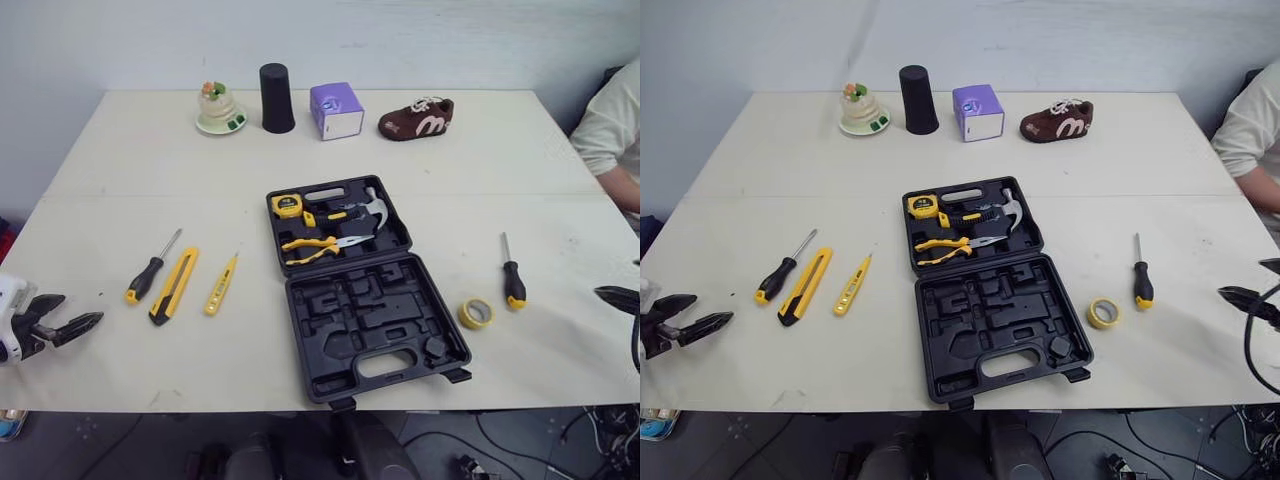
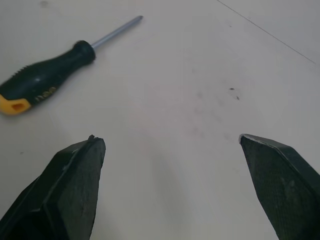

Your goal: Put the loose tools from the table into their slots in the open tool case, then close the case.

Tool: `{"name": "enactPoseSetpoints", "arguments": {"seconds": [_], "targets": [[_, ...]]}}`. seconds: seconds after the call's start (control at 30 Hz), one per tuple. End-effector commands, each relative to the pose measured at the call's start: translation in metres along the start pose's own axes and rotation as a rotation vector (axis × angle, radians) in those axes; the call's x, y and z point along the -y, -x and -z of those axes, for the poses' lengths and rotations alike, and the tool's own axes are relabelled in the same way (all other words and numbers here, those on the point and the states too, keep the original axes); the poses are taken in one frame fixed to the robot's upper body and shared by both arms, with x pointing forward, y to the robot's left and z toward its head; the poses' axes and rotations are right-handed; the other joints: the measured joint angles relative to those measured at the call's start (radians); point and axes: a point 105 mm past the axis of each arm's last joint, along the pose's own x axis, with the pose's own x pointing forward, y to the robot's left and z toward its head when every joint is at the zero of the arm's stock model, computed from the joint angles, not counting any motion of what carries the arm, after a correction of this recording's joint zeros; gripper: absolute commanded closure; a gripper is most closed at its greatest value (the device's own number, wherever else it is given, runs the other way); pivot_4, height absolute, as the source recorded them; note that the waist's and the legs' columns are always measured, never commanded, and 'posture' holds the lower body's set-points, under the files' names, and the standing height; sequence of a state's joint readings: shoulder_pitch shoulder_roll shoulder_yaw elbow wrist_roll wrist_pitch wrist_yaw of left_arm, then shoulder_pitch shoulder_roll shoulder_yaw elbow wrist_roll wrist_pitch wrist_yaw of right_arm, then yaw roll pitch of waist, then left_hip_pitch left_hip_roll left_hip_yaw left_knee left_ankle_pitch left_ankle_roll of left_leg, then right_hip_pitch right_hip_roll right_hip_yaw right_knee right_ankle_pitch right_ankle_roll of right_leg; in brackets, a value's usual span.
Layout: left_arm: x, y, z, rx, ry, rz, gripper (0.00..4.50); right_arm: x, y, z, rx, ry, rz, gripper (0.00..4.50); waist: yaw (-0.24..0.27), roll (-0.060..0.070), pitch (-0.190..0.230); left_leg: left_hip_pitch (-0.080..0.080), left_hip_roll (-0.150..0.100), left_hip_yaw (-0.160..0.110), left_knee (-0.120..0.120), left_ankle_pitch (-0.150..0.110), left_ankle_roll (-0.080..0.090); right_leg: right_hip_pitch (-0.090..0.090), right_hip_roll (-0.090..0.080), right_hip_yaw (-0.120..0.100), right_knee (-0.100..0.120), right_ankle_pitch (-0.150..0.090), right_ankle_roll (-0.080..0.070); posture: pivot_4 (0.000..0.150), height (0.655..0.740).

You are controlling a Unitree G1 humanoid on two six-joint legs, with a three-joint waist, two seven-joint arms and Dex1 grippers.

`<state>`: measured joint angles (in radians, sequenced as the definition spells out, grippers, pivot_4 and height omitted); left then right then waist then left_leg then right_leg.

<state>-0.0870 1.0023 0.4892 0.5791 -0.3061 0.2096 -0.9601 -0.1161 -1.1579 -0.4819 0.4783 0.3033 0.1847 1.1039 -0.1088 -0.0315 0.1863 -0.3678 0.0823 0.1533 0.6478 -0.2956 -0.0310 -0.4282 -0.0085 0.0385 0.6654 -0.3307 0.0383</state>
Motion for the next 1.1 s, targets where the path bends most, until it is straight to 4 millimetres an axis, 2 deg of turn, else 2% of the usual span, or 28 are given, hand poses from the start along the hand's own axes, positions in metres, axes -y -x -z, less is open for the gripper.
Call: {"name": "enactPoseSetpoints", "arguments": {"seconds": [0.03,0.13,0.27,0.37,0.47,0.57,0.7,0.73,0.8,0.87,0.93,1.07,1.1], "targets": [[-0.006,0.004,-0.015,0.027,-0.030,-0.022,0.04,0.004,0.009,-0.018,0.062,0.005,0.057,0.06,0.002,0.000,0.000,0.000,0.000,0.000,0.000,0.000,0.000,0.000,0.000,0.000,0.000,0.000,0.000,0.150,0.7339],[-0.002,-0.002,-0.027,0.057,-0.043,-0.006,0.04,-0.001,0.008,-0.022,0.069,0.014,0.061,0.06,0.008,-0.001,0.000,0.000,0.000,0.000,0.001,0.000,0.000,0.000,0.000,0.000,0.000,0.000,0.000,0.150,0.7339],[0.012,-0.010,-0.049,0.089,-0.085,0.055,0.04,-0.005,0.006,-0.038,0.097,0.039,0.063,0.06,0.016,-0.001,0.000,0.000,-0.001,0.000,0.001,0.000,0.001,0.000,0.000,0.000,0.000,0.000,0.000,0.150,0.7339],[0.046,-0.023,-0.070,0.136,-0.088,0.168,0.04,-0.016,-0.001,-0.051,0.130,0.037,0.049,0.06,0.020,-0.001,0.000,0.000,0.000,0.000,0.001,0.000,0.000,0.000,0.000,0.000,0.001,0.000,0.000,0.150,0.7339],[0.097,-0.036,-0.088,0.156,-0.156,0.321,0.04,-0.043,-0.013,-0.064,0.148,0.057,-0.034,0.06,0.025,-0.001,0.000,-0.001,0.000,0.000,0.001,0.000,0.000,0.000,0.000,0.000,0.001,0.000,0.001,0.150,0.7339],[0.141,-0.046,-0.107,0.205,-0.153,0.434,0.04,-0.067,-0.031,-0.077,0.179,0.073,-0.109,0.06,0.026,-0.001,0.000,-0.001,0.000,-0.001,0.004,0.000,0.000,0.001,0.001,0.000,0.002,0.001,0.001,0.150,0.7339],[0.182,-0.064,-0.114,0.186,-0.123,0.488,0.04,-0.089,-0.059,-0.094,0.208,0.082,-0.157,0.06,0.024,-0.001,0.000,-0.001,-0.001,-0.002,0.005,0.001,0.000,0.001,0.001,0.001,0.004,0.001,0.002,0.150,0.7339],[0.188,-0.069,-0.112,0.172,-0.124,0.489,0.29,-0.093,-0.067,-0.098,0.210,0.082,-0.161,0.02,0.023,-0.001,0.000,-0.001,-0.001,-0.002,0.005,0.001,0.000,0.001,0.002,0.002,0.005,0.001,0.002,0.150,0.7339],[0.200,-0.078,-0.107,0.146,-0.125,0.503,0.87,-0.098,-0.083,-0.102,0.202,0.075,-0.167,0.59,0.020,-0.001,0.000,0.000,-0.001,-0.001,0.005,0.003,-0.001,0.001,0.002,0.003,0.006,0.001,0.002,0.150,0.7339],[0.209,-0.087,-0.103,0.128,-0.121,0.510,1.66,-0.101,-0.097,-0.104,0.185,0.083,-0.169,1.29,0.023,-0.001,0.000,0.000,-0.001,-0.001,0.005,0.005,-0.002,0.000,0.003,0.004,0.007,0.001,0.002,0.150,0.7339],[0.217,-0.096,-0.102,0.121,-0.118,0.512,2.64,-0.100,-0.112,-0.101,0.154,0.109,-0.156,2.37,0.026,-0.001,0.000,-0.001,-0.001,-0.002,0.005,0.006,-0.002,0.000,0.003,0.004,0.007,0.001,0.002,0.150,0.7339],[0.228,-0.109,-0.107,0.127,-0.107,0.520,4.49,-0.099,-0.129,-0.096,0.113,0.119,-0.153,4.43,0.031,-0.001,0.000,-0.002,-0.002,-0.002,0.006,0.006,-0.001,0.000,0.003,0.004,0.007,0.001,0.002,0.150,0.7339],[0.232,-0.112,-0.108,0.130,-0.104,0.525,4.49,-0.101,-0.133,-0.094,0.106,0.127,-0.161,4.43,0.031,-0.001,0.000,-0.002,-0.002,-0.002,0.006,0.006,0.000,0.000,0.003,0.004,0.007,0.001,0.002,0.150,0.7339]]}}
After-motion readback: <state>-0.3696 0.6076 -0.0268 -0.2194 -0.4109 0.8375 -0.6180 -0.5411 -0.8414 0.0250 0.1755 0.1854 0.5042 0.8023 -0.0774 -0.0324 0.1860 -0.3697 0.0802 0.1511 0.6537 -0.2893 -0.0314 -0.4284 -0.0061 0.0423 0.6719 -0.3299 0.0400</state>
